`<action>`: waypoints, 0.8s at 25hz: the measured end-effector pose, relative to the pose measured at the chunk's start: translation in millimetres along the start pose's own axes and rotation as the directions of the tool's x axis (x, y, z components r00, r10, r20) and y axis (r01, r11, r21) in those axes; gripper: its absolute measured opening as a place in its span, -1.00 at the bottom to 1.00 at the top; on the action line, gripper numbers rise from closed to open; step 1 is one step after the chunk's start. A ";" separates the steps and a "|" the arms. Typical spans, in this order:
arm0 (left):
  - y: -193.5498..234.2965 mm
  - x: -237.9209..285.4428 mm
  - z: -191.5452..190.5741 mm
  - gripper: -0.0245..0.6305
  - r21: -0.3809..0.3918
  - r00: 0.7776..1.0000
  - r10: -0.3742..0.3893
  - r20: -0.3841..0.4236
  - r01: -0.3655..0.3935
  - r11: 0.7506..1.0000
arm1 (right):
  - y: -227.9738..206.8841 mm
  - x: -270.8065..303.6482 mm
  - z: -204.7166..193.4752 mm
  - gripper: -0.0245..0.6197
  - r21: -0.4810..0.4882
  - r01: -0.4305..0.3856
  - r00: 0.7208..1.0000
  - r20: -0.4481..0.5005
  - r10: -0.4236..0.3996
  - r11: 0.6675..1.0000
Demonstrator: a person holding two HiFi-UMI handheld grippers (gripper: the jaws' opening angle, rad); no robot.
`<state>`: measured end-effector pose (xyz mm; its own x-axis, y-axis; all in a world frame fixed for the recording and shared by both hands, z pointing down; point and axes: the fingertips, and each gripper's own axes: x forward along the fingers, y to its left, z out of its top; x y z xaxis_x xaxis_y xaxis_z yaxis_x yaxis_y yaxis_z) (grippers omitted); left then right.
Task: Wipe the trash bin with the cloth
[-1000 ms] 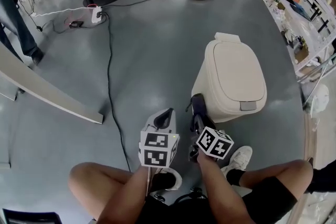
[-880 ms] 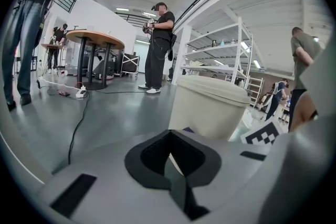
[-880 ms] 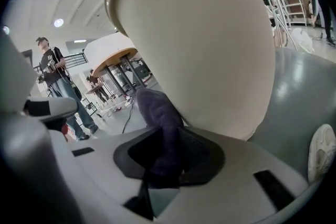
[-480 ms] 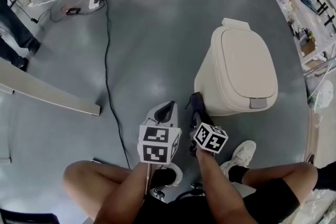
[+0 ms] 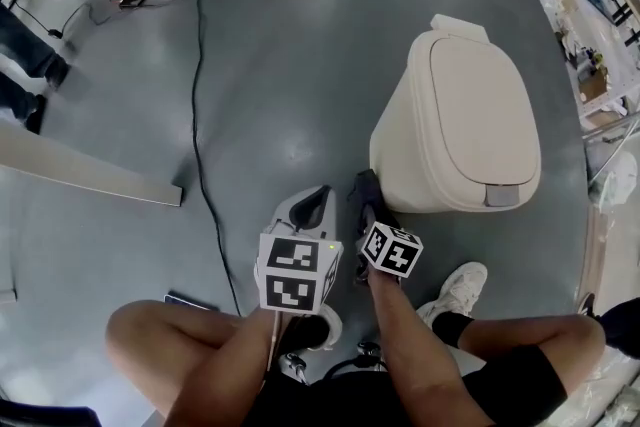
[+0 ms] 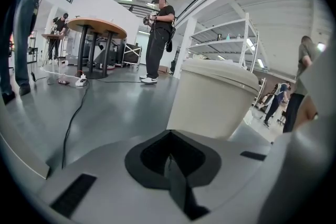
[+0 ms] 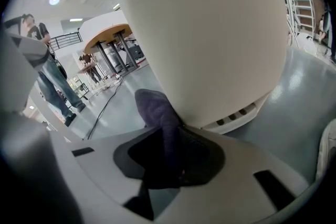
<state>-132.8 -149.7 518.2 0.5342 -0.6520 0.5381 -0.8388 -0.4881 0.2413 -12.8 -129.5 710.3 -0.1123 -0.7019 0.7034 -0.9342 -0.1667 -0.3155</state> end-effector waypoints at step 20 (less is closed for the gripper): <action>14.0 -4.7 -4.1 -0.93 0.003 0.998 0.055 -0.022 -0.054 0.999 | 81.5 -74.6 106.2 -0.63 0.047 -0.090 0.949 0.308 0.071 0.995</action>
<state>-147.5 -151.0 522.3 0.4852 -0.6647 0.5681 -0.8663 -0.4537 0.2091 -44.6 -164.2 564.5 -0.0685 -0.8908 0.4492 -0.9033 -0.1358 -0.4070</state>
